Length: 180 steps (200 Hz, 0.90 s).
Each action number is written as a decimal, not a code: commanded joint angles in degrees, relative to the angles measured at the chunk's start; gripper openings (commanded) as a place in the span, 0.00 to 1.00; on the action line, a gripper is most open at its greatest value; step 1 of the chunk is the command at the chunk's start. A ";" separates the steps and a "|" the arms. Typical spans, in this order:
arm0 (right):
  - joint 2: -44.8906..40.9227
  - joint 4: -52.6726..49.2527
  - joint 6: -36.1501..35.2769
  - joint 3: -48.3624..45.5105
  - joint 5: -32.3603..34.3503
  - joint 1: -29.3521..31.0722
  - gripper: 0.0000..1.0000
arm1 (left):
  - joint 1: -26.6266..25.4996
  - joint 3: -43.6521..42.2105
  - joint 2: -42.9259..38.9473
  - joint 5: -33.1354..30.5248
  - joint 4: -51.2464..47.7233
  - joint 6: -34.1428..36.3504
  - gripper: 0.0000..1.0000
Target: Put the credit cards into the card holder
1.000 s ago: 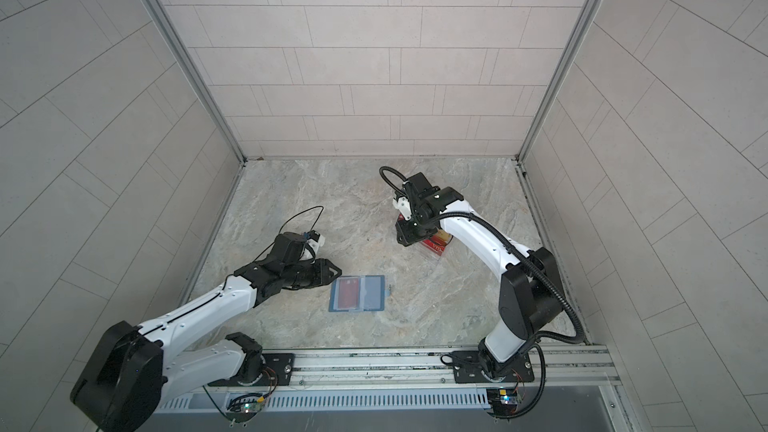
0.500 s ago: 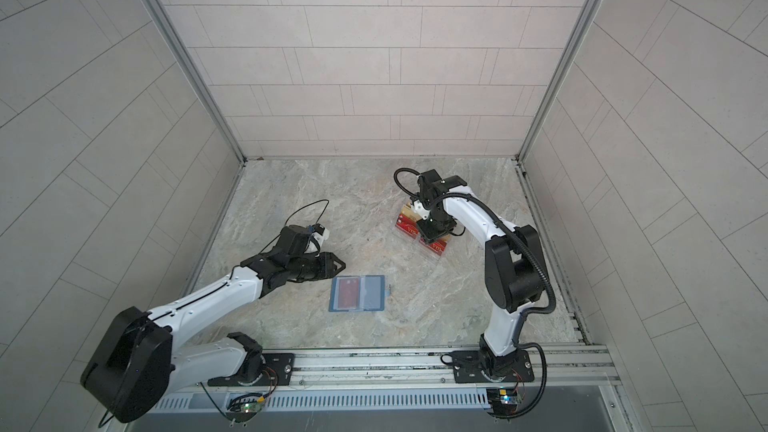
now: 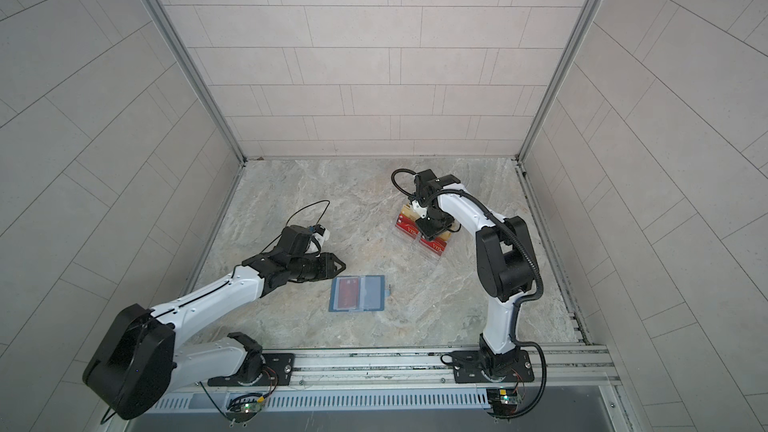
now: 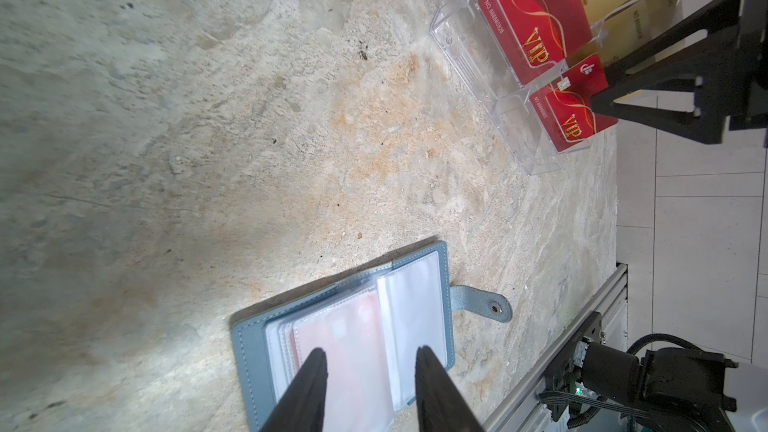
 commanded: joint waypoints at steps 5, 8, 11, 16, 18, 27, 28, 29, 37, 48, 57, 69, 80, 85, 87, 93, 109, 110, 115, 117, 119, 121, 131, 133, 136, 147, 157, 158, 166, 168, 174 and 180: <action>0.83 -0.23 -1.89 1.32 1.33 0.22 0.43 | -0.16 1.53 0.03 -0.55 0.25 0.85 0.40; 0.90 -0.25 -1.90 1.34 1.38 0.23 0.43 | -0.19 1.57 0.07 -0.49 0.25 0.87 0.40; 1.02 -0.11 -1.88 1.36 1.40 0.24 0.42 | -0.24 1.53 0.07 -0.49 0.18 0.86 0.40; 1.15 -0.08 -1.87 1.40 1.41 0.24 0.42 | -0.20 1.64 0.07 -0.48 0.03 0.90 0.40; 1.22 -0.08 -1.84 1.43 1.43 0.24 0.42 | -0.13 1.59 0.03 -0.55 -0.01 0.87 0.40; 1.27 0.33 -1.68 1.21 1.15 0.24 0.42 | -0.23 1.58 -0.14 -0.71 -0.19 0.75 0.40; 1.25 0.35 -1.68 1.18 1.15 0.24 0.42 | -0.24 1.58 -0.21 -0.73 -0.19 0.77 0.40; 1.29 0.44 -1.64 1.12 1.14 0.24 0.42 | -0.20 1.53 -0.25 -0.78 -0.19 0.74 0.40; 1.07 1.11 -1.51 0.61 1.10 0.24 0.42 | -0.24 1.24 -0.67 -0.91 0.11 0.38 0.40; 0.78 1.59 -1.49 0.12 0.67 0.22 0.42 | -0.23 0.91 -1.07 -1.07 0.33 0.10 0.40; 0.71 1.68 -1.44 -0.06 0.51 0.24 0.42 | -0.17 0.85 -1.31 -1.01 0.25 0.01 0.40; 0.66 1.56 -1.48 -0.26 0.50 0.33 0.42 | -0.22 0.70 -1.62 -1.14 0.16 -0.04 0.40; 0.57 1.59 -1.50 -0.73 0.64 0.42 0.41 | -0.16 0.62 -1.93 -1.67 0.20 -0.05 0.40; 0.33 1.95 -1.50 -1.14 0.62 0.41 0.41 | -0.16 0.65 -2.04 -1.78 0.25 -0.17 0.40; 0.24 2.12 -1.50 -1.32 0.64 0.41 0.41 | -0.16 0.75 -2.04 -1.80 0.25 -0.17 0.40; 0.02 2.54 -1.50 -1.85 0.61 0.50 0.41 | -0.20 0.86 -2.11 -1.97 0.29 -0.26 0.40; 0.20 2.66 -1.55 -2.07 -0.32 0.67 0.40 | -0.21 0.87 -2.39 -1.96 0.42 -0.65 0.40; 0.19 2.61 -1.56 -2.00 -0.32 0.67 0.40 | -0.18 0.87 -2.34 -1.97 0.42 -0.68 0.40; 0.34 2.43 -1.54 -1.74 -0.11 0.89 0.40 | -0.17 0.94 -2.30 -1.88 0.34 -0.65 0.40; 0.35 2.31 -1.51 -1.69 -0.03 0.97 0.40 | -0.14 0.98 -2.30 -1.78 0.27 -0.62 0.41; 0.40 2.23 -1.57 -1.61 0.08 1.06 0.40 | -0.16 1.01 -2.30 -1.73 0.25 -0.61 0.41; 0.36 2.15 -1.66 -1.52 0.15 1.24 0.40 | -0.20 1.08 -2.23 -1.65 0.18 -0.55 0.41; 0.24 2.17 -1.60 -1.56 0.31 1.76 0.39 | -0.16 1.27 -2.19 -1.66 -0.29 -0.33 0.40; 0.09 2.24 -1.57 -1.57 0.30 1.85 0.39 | -0.16 1.28 -2.21 -1.63 -0.37 -0.30 0.40; -0.05 2.33 -1.52 -1.66 0.27 1.95 0.39 | -0.16 1.16 -2.21 -1.70 -0.45 -0.31 0.40; -0.54 2.63 -1.46 -2.01 0.49 2.49 0.38 | -0.17 0.95 -2.64 -2.04 -0.64 -0.33 0.40; -0.98 2.73 -1.20 -2.17 1.03 2.91 0.37 | -0.22 0.53 -3.03 -2.13 -0.50 -0.50 0.41; -1.01 2.73 -1.18 -2.18 1.04 2.94 0.37 | -0.28 0.52 -3.06 -2.14 -0.48 -0.51 0.41; -1.24 2.79 -1.15 -2.28 1.38 3.16 0.35 | -0.16 0.31 -3.30 -2.27 -0.33 -0.74 0.41; -1.34 2.77 -1.11 -2.28 1.44 3.28 0.35 | -0.16 0.22 -3.28 -2.27 -0.29 -0.80 0.41; -1.47 2.60 -1.13 -2.20 1.77 3.47 0.35 | -0.21 0.19 -3.18 -2.30 -0.22 -0.80 0.41; -1.44 2.61 -1.14 -2.11 2.14 3.57 0.34 | -0.16 0.24 -3.10 -2.33 -0.15 -0.92 0.41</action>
